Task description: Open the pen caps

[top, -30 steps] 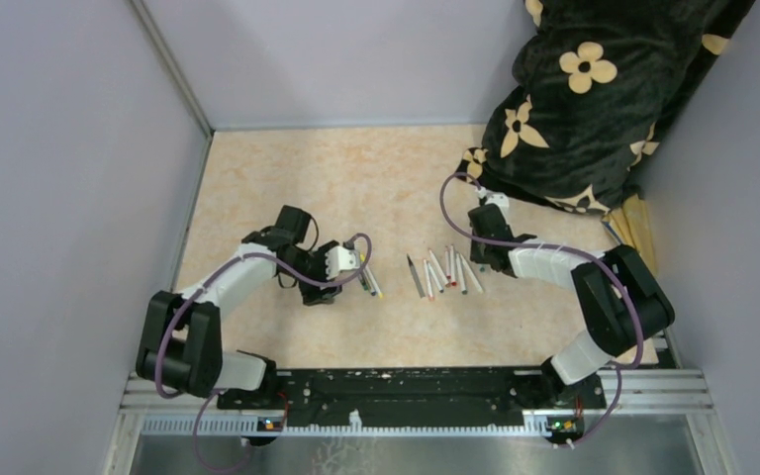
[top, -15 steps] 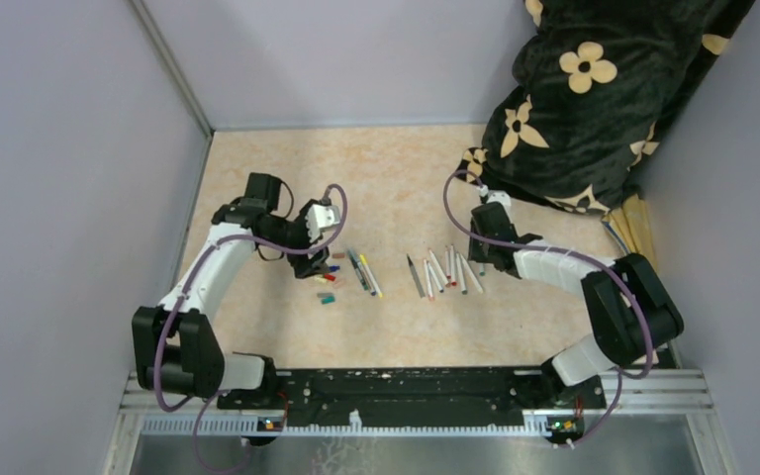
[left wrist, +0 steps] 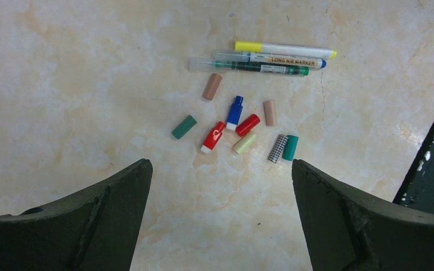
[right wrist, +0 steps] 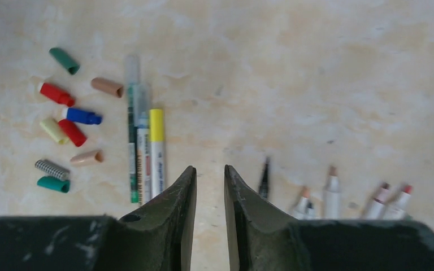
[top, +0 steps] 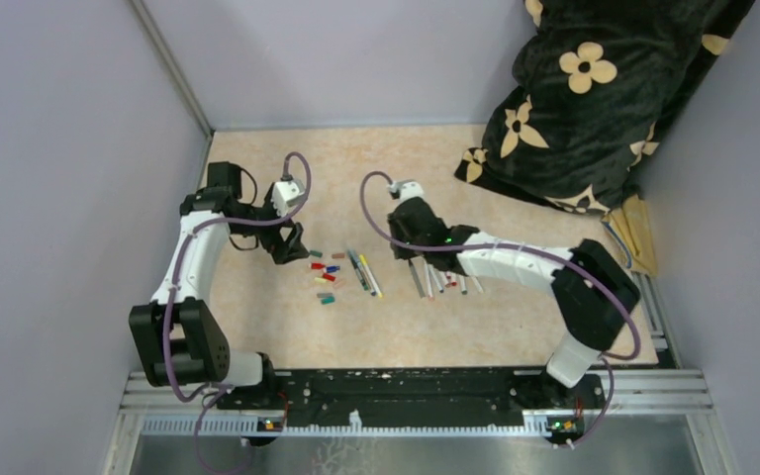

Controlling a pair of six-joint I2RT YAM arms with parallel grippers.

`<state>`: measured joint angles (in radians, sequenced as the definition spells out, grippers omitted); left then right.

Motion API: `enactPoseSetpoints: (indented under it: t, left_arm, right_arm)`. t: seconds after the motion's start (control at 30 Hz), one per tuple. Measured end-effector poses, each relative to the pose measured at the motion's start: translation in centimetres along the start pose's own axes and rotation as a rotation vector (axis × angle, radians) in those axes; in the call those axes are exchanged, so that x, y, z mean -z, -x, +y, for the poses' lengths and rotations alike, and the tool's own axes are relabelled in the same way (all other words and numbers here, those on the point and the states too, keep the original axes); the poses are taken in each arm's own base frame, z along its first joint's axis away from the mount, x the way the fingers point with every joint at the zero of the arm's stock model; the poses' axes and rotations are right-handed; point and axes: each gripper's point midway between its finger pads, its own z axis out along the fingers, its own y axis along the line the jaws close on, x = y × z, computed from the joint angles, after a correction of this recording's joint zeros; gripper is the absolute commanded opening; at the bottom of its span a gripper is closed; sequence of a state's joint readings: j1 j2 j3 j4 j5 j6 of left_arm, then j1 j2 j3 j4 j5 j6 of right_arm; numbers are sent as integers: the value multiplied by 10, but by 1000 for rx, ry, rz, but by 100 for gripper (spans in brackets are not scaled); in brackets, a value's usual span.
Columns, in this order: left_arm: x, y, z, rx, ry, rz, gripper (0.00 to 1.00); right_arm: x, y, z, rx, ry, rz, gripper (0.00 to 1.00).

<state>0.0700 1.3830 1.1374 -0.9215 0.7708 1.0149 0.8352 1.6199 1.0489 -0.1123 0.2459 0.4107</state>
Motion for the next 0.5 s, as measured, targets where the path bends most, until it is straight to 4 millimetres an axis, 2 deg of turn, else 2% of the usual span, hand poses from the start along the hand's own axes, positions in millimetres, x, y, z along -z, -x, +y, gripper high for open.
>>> enactPoseSetpoints:
  t: [0.1, 0.2, 0.33, 0.5]
  left_arm:
    - [3, -4, -1, 40, -9, 9, 99]
    - [6, -7, -2, 70, -12, 8, 99]
    - [11, -10, -2, 102, -8, 0, 99]
    - [18, -9, 1, 114, 13, -16, 99]
  right_arm:
    - [-21, -13, 39, 51, 54, 51, 21]
    - [-41, -30, 62, 85, 81, 101, 20]
    - [-57, -54, 73, 111, 97, 165, 20]
    - [-62, -64, 76, 115, 109, 197, 19]
